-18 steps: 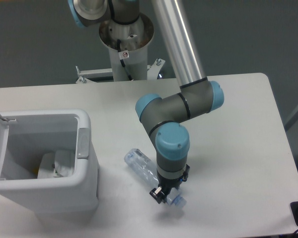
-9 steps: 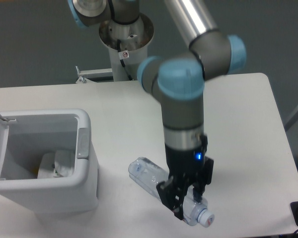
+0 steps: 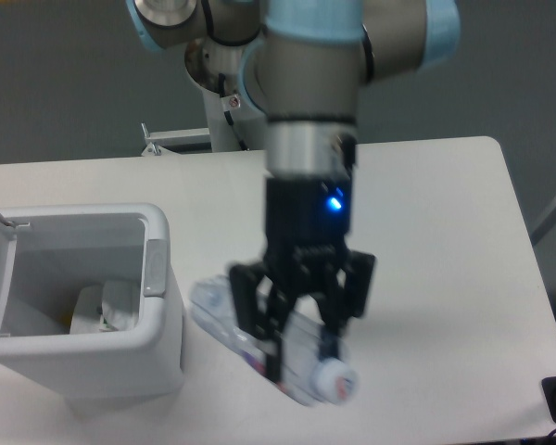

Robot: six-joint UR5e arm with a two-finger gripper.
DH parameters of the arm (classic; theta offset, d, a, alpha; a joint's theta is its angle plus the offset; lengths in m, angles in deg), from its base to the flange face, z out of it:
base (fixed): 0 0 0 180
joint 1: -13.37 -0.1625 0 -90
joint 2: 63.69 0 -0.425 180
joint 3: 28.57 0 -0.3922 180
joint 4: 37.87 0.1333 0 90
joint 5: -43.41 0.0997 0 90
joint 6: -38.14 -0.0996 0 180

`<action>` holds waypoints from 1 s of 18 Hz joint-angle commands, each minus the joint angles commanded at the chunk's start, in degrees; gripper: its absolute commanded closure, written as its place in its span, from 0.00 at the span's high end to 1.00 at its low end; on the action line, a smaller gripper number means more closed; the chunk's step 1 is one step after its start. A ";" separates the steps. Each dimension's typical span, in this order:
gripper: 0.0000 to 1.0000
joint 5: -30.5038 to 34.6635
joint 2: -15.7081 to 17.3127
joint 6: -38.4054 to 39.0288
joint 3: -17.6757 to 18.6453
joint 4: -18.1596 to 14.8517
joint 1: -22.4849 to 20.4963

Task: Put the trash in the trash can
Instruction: 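Lift the bottle and carry it over the white bin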

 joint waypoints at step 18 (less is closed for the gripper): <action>1.00 0.17 2.46 -15.19 11.79 0.53 11.61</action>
